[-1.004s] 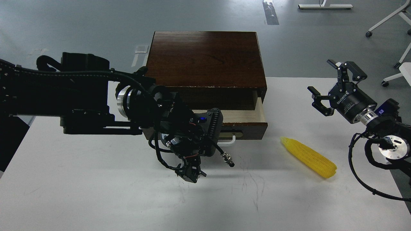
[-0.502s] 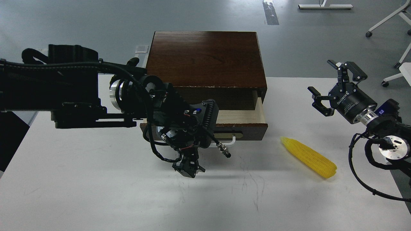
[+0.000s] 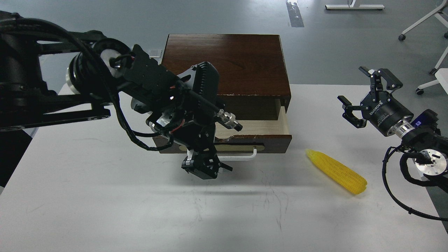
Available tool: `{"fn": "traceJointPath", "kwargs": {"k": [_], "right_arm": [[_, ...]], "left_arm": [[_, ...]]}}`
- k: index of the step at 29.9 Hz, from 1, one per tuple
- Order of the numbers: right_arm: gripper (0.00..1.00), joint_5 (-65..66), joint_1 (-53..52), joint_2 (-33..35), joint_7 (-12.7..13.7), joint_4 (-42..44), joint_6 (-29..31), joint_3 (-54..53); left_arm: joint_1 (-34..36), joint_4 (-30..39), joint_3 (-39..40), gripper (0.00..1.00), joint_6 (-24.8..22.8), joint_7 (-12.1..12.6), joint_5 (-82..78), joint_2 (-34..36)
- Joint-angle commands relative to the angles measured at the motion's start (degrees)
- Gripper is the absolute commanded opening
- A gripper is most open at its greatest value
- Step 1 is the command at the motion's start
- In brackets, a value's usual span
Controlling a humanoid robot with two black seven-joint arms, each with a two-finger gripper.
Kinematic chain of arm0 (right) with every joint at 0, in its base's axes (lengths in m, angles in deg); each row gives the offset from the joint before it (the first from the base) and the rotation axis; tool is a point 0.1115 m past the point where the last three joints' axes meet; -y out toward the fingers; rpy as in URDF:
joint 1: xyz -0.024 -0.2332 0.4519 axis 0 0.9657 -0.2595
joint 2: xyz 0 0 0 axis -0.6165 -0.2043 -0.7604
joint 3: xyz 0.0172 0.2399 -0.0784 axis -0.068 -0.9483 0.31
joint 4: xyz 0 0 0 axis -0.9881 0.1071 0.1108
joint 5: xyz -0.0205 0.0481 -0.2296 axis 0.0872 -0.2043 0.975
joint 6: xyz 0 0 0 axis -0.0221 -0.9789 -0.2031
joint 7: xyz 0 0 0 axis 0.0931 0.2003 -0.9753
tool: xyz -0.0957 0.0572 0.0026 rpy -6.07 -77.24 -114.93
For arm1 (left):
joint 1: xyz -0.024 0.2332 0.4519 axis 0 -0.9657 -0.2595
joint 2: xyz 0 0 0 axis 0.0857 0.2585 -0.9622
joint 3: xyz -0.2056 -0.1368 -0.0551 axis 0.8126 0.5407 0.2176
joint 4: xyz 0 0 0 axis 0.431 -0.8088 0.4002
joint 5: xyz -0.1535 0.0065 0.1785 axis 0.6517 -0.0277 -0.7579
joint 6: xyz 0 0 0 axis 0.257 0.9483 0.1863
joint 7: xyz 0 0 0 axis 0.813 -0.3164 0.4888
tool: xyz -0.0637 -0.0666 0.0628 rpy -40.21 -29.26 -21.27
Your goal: Put corn in drawer with both arms
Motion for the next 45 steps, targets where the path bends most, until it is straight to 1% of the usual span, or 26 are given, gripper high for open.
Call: {"fn": "traceJointPath", "kwargs": {"k": [1,4,6,7,8,10,12,15,17,18,21,22,24,26,28,29,30,32,33,34,36,37,38,40,42,45], "right_arm": [[1.00,0.0,0.0,0.4,0.0,-0.1,0.0,0.0],[1.00,0.0,0.0,0.6,0.0,-0.1,0.0,0.0],[1.00,0.0,0.0,0.8,0.0,-0.1,0.0,0.0],[1.00,0.0,0.0,0.8,0.0,-0.1,0.0,0.0],[1.00,0.0,0.0,0.8,0.0,-0.1,0.0,0.0],[1.00,0.0,0.0,0.9,0.0,-0.1,0.0,0.1],[1.00,0.0,0.3,0.9,0.0,-0.1,0.0,0.2],[1.00,0.1,0.3,1.5,0.0,-0.2,0.0,0.4],[1.00,0.1,0.3,1.6,0.0,-0.3,0.0,0.5],[1.00,0.2,0.3,1.6,0.0,-0.3,0.0,0.6],[1.00,4.8,0.2,3.2,0.0,-0.8,0.0,0.7],[1.00,4.8,0.2,3.2,0.0,-0.8,0.0,0.7],[1.00,9.2,0.0,4.3,0.0,-1.2,0.0,0.6],[1.00,14.7,-0.5,6.5,0.0,-2.5,0.0,0.3],[1.00,16.8,-0.9,8.1,0.0,-3.7,0.0,0.2],[1.00,19.0,-1.7,9.6,0.0,-5.2,0.0,0.3],[1.00,20.5,-2.3,10.5,0.0,-6.0,0.0,0.4],[1.00,30.8,-4.9,14.1,0.0,-9.5,0.0,0.5],[1.00,34.4,-5.5,15.0,0.0,-10.2,0.0,0.5],[1.00,41.8,-6.8,16.3,0.0,-11.5,0.0,0.3],[1.00,48.7,-8.1,17.4,0.0,-12.9,0.0,0.3],[1.00,54.1,-8.8,18.2,0.0,-14.8,0.0,0.3],[1.00,56.4,-9.0,18.6,0.0,-15.9,0.0,0.4],[1.00,64.9,-9.2,20.2,0.0,-20.7,0.0,0.7],[1.00,70.0,-9.2,20.6,0.0,-22.8,0.0,0.9],[1.00,85.3,-9.0,20.9,0.0,-24.6,0.0,1.3]], "left_arm": [[-0.3,-0.7,5.6,0.98,0.0,0.0,9.0,3.8],[-1.3,-3.8,9.1,0.98,0.0,0.0,20.0,6.5],[-3.8,-7.3,12.1,0.98,0.0,0.0,33.3,8.6],[-4.6,-8.1,12.6,0.98,0.0,0.0,37.1,9.0],[-6.7,-9.9,13.7,0.98,0.0,0.0,45.2,9.9],[-8.9,-12.3,14.3,0.98,0.0,0.0,52.7,10.9],[-12.6,-16.0,14.5,0.98,0.0,0.0,65.2,12.6],[-17.0,-17.6,14.5,0.98,0.0,0.0,74.7,14.4],[-20.7,-19.7,14.5,0.98,2.6,0.0,81.1,15.7],[-21.8,-20.5,14.6,0.98,3.0,0.0,83.4,16.0],[-28.6,-24.2,14.7,0.98,3.2,0.0,101.2,17.2],[-28.6,-24.2,14.7,0.98,3.2,0.0,101.3,17.2],[-32.0,-26.3,15.6,0.98,3.0,0.0,107.4,17.3],[-37.3,-28.3,19.1,0.98,2.9,0.0,109.8,17.0],[-40.5,-29.3,21.9,0.98,2.5,0.0,109.8,16.7],[-43.7,-30.6,24.9,0.98,1.9,0.0,109.7,16.3],[-45.2,-31.3,26.3,0.98,1.6,0.0,109.7,15.9],[-49.6,-33.1,30.7,0.98,1.3,0.0,109.7,13.6],[-50.4,-33.1,31.5,0.98,1.3,0.0,109.7,13.2],[-51.6,-33.1,32.6,0.98,1.4,0.0,109.6,12.8],[-52.1,-33.1,33.1,0.98,1.4,0.0,109.3,12.3],[-52.2,-33.1,33.3,0.98,1.4,0.0,109.1,11.5],[-52.2,-33.1,33.3,0.98,1.4,0.0,109.0,11.1],[-52.2,-33.1,33.4,0.98,1.4,0.0,109.0,10.3],[-52.2,-33.1,33.5,0.98,1.4,0.0,109.0,10.2],[-52.2,-32.9,33.5,0.98,1.3,0.0,109.0,10.2]]}}
